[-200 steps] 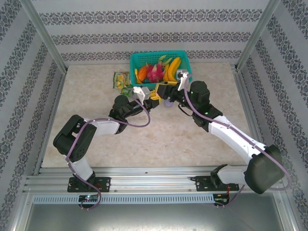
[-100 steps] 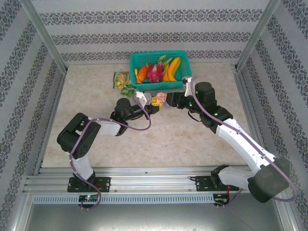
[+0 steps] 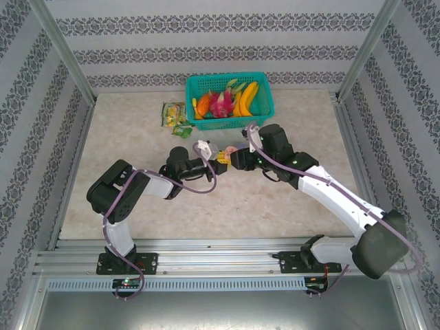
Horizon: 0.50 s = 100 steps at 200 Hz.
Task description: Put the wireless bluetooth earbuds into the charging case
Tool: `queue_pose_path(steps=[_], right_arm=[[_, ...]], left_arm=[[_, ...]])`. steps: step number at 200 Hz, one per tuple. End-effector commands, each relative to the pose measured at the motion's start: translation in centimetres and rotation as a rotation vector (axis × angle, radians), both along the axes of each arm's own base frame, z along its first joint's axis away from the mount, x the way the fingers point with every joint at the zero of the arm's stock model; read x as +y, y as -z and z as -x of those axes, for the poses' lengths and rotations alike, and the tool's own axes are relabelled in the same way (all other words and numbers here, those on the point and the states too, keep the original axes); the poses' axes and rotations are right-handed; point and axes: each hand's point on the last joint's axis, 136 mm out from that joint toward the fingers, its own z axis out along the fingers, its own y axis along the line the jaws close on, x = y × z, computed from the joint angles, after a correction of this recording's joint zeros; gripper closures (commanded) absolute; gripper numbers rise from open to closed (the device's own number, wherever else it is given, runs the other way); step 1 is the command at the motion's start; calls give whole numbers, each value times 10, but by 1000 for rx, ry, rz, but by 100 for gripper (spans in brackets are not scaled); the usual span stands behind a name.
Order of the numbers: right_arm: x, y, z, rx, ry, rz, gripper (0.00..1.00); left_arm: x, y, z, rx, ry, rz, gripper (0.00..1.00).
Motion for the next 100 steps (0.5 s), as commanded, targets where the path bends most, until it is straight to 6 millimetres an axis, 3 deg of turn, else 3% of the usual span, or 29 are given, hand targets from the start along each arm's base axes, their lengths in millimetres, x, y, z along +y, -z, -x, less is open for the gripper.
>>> queue_pose_path(steps=[1,55,100], right_arm=[[1,-1,-6,-44,-6,74,58],[-2,13,-13,-27,31,115,59],[-18,43,-22,103,176,-17,52]], left_arm=[[-7,5,14,16,60,15,100],[-7,19,17,59,62,-18,100],[2,49,19,145,12,-91,100]])
